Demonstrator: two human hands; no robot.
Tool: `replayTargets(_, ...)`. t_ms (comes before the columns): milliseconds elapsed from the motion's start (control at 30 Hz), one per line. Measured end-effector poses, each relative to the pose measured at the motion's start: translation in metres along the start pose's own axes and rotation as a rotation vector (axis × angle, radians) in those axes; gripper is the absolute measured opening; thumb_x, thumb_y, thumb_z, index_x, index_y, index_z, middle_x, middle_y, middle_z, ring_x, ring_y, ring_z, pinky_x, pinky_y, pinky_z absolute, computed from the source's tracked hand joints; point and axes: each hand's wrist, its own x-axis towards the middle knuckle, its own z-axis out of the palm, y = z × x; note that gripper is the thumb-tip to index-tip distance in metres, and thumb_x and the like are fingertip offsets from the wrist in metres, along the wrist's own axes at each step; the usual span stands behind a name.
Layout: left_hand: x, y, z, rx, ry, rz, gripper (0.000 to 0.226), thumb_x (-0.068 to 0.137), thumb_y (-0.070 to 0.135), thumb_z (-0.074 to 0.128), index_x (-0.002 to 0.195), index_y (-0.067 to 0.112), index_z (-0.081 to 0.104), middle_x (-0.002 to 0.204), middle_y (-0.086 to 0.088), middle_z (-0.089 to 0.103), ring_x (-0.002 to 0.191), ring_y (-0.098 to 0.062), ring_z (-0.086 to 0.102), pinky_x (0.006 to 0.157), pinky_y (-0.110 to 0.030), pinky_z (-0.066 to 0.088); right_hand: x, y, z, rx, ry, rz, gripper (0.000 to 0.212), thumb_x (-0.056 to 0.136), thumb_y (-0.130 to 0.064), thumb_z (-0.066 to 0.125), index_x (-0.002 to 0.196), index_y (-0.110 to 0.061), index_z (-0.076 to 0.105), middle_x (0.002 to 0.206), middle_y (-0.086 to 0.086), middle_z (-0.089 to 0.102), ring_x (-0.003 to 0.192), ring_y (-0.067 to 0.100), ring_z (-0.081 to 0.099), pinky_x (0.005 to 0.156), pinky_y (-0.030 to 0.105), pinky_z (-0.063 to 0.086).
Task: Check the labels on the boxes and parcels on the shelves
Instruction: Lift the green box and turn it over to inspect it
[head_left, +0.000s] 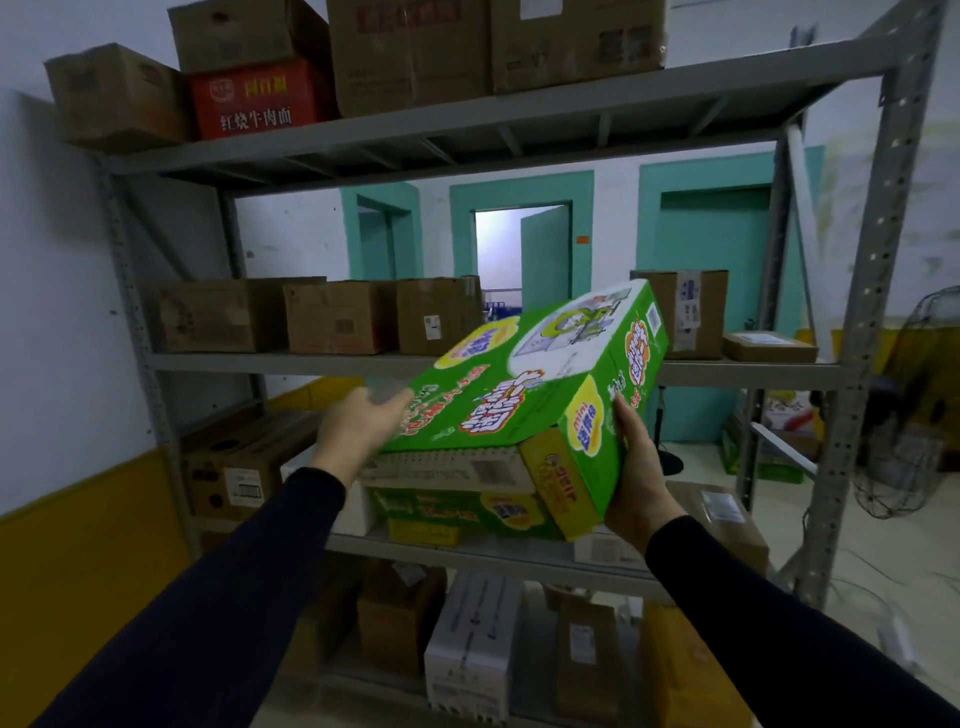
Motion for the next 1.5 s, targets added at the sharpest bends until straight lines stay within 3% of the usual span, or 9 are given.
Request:
replayTargets(133, -0.008, -0.034, 0.004, -0.362, -0.227, -0.355, 0.051, 0.086, 0.058, 0.062, 0.120, 0.022, 0.056, 0.120, -0.011, 0.056, 0.112, -0.034, 0.051, 0.091, -0.044, 0.039, -0.003, -0.017, -0.028, -0.013, -0.005, 0.065, 0.054, 0.089, -0.053, 0.052, 0.123, -0.014, 0.068, 0.105, 0.012, 0.075, 0.085, 0.029, 0.074, 0.079, 0.045, 0.062)
replayTargets(267, -0.011, -0.050, 0.018, -0.582, -0.354, -0.389, 0.054, 0.080, 0.049, 0.071, 0.116, 0.010, 0.066, 0.098, -0.018, 0.072, 0.094, -0.037, 0.066, 0.093, -0.056, 0.050, 0.005, -0.026, -0.057, -0.016, 0.032, 0.074, 0.064, 0.088, -0.057, 0.055, 0.133, -0.012, 0.064, 0.129, 0.015, 0.065, 0.099, 0.034, 0.068, 0.094, 0.053, 0.054)
replayTargets(400, -0.010, -0.043, 0.031, -0.675, -0.437, -0.337, 0.039, 0.092, 0.045, 0.058, 0.109, 0.010, 0.065, 0.092, -0.018, 0.068, 0.099, -0.038, 0.061, 0.100, -0.058, 0.045, 0.021, -0.046, -0.081, -0.107, 0.015, 0.072, 0.065, 0.090, -0.065, 0.049, 0.132, -0.019, 0.066, 0.130, 0.020, 0.064, 0.109, 0.038, 0.067, 0.093, 0.054, 0.055)
replayTargets(600, 0.001, -0.006, 0.050, -0.813, -0.343, -0.235, 0.042, 0.089, 0.053, 0.055, 0.100, 0.014, 0.067, 0.097, -0.015, 0.066, 0.099, -0.034, 0.058, 0.096, -0.056, 0.047, 0.045, -0.098, -0.091, -0.445, 0.137, -0.042, 0.094, 0.062, -0.083, 0.069, 0.131, -0.019, 0.063, 0.126, 0.016, 0.069, 0.117, 0.039, 0.065, 0.095, 0.057, 0.054)
replayTargets(733, 0.017, 0.021, 0.065, -0.800, -0.204, -0.206, 0.041, 0.081, 0.056, 0.063, 0.097, 0.019, 0.064, 0.102, -0.011, 0.064, 0.098, -0.033, 0.057, 0.084, -0.046, 0.051, 0.075, -0.118, -0.093, -0.629, 0.368, -0.175, 0.052, 0.096, -0.055, 0.057, 0.127, -0.014, 0.056, 0.118, 0.012, 0.068, 0.100, 0.026, 0.067, 0.065, 0.032, 0.052)
replayTargets(900, 0.054, 0.055, 0.078, -0.815, -0.164, -0.150, 0.035, 0.091, 0.052, 0.054, 0.081, 0.020, 0.061, 0.085, -0.007, 0.064, 0.095, -0.029, 0.057, 0.094, -0.045, 0.044, 0.102, -0.125, -0.097, -0.592, 0.191, -0.091, 0.051, 0.098, -0.064, 0.043, 0.116, -0.026, 0.071, 0.116, 0.011, 0.072, 0.107, 0.029, 0.069, 0.094, 0.050, 0.054)
replayTargets(1100, 0.126, 0.072, 0.094, -0.824, -0.202, -0.088, 0.031, 0.097, 0.045, 0.048, 0.082, 0.020, 0.057, 0.077, -0.006, 0.063, 0.081, -0.025, 0.054, 0.071, -0.034, 0.045, 0.148, -0.122, -0.087, -0.544, 0.151, -0.132, 0.050, 0.104, -0.057, 0.024, 0.106, -0.027, 0.063, 0.054, -0.012, 0.064, 0.046, -0.001, 0.060, 0.047, 0.017, 0.045)
replayTargets(1267, 0.203, 0.085, 0.112, -0.782, -0.321, -0.098, 0.036, 0.099, 0.046, 0.044, 0.075, 0.020, 0.055, 0.047, 0.001, 0.063, 0.069, -0.023, 0.056, 0.062, -0.030, 0.043, 0.209, -0.112, -0.086, -0.453, 0.170, -0.164, 0.060, 0.100, -0.066, 0.026, 0.125, -0.027, 0.063, 0.108, 0.008, 0.077, 0.097, 0.027, 0.075, 0.077, 0.043, 0.057)
replayTargets(1500, 0.300, 0.081, 0.137, -0.718, -0.463, -0.130, 0.039, 0.098, 0.046, 0.042, 0.071, 0.020, 0.053, 0.074, -0.006, 0.064, 0.073, -0.025, 0.059, 0.072, -0.035, 0.047, 0.275, -0.099, -0.093, -0.526, 0.301, -0.161, 0.056, 0.099, -0.063, 0.032, 0.116, -0.023, 0.068, 0.104, 0.011, 0.077, 0.094, 0.029, 0.075, 0.084, 0.046, 0.056)
